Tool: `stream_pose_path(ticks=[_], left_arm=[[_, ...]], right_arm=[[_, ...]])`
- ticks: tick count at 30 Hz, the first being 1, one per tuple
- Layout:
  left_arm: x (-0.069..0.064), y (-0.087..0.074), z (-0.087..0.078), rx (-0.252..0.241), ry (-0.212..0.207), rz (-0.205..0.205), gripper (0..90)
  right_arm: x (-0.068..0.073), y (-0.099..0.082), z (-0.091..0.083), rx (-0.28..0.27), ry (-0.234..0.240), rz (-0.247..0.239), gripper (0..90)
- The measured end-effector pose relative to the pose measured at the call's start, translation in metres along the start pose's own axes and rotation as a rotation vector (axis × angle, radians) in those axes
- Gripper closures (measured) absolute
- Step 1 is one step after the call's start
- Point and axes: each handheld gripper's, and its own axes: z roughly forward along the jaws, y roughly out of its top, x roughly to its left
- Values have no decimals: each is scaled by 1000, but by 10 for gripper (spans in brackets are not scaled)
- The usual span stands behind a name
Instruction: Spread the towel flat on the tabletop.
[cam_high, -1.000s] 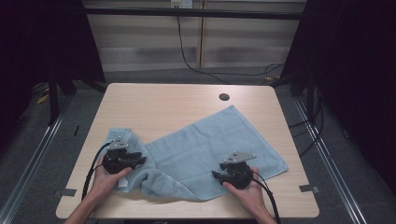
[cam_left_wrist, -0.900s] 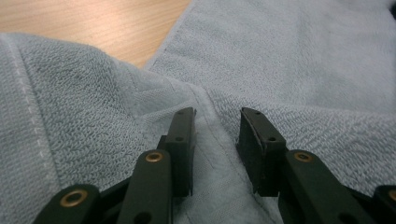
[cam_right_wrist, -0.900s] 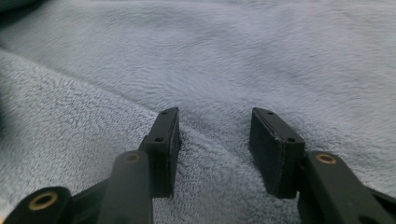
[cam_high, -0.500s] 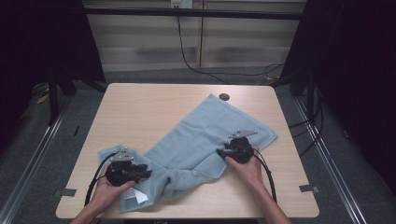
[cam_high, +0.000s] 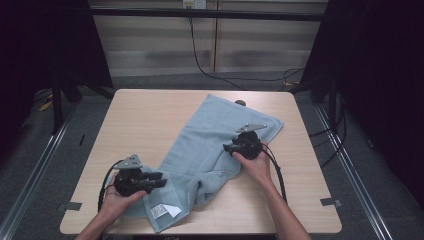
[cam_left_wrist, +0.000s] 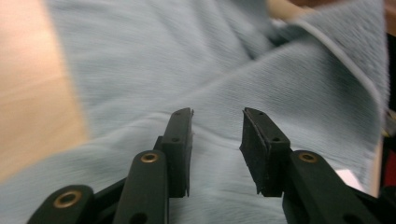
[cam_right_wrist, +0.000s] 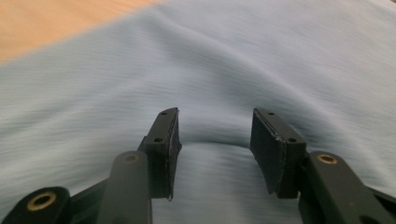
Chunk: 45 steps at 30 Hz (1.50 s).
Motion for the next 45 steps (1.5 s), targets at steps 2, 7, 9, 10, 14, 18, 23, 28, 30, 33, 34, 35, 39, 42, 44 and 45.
stream_pose_path(ticks=[2, 7, 9, 10, 14, 18, 23, 28, 30, 33, 34, 35, 39, 42, 44, 45], left_arm=[[12, -3, -7, -21, 34, -28, 652], [27, -16, 9, 83, 93, -23, 735], [26, -16, 11, 79, 95, -12, 759], [26, -15, 12, 76, 93, -24, 765], [20, -15, 15, 82, 105, -6, 770], [18, -15, 15, 84, 105, -11, 768], [21, -12, 9, 50, 89, -32, 701], [30, -11, -10, -39, 121, -87, 665], [36, -12, -16, -63, 128, -110, 661], [42, -14, -19, -66, 131, -124, 674], [44, -15, -16, -41, 141, -116, 690], [44, -16, -13, -24, 146, -109, 690], [42, -21, 3, 53, 166, -73, 713], [38, -20, 4, 54, 172, -72, 725], [38, -20, 4, 56, 172, -67, 725], [38, -20, 4, 55, 165, -72, 723]], right_arm=[[9, 0, -9, -19, 46, -6, 525], [67, -3, -40, -35, 246, -73, 471], [82, -3, -46, -58, 326, -56, 451], [89, -2, -47, -62, 361, -58, 441], [106, 1, -44, -54, 395, -98, 411], [117, -7, -34, 14, 405, -115, 432], [105, -36, -33, 67, 360, -106, 875], [88, -45, -40, 84, 294, -114, 900], [74, -48, -48, 80, 249, -86, 900], [68, -47, -63, 20, 266, -49, 773], [76, -39, -73, -33, 327, -40, 670], [76, -39, -73, -33, 327, -40, 670], [101, -25, -74, -55, 408, -58, 496], [117, -21, -63, -29, 442, -92, 435], [123, -23, -51, 5, 436, -110, 504], [124, -27, -45, 24, 420, -130, 671]])
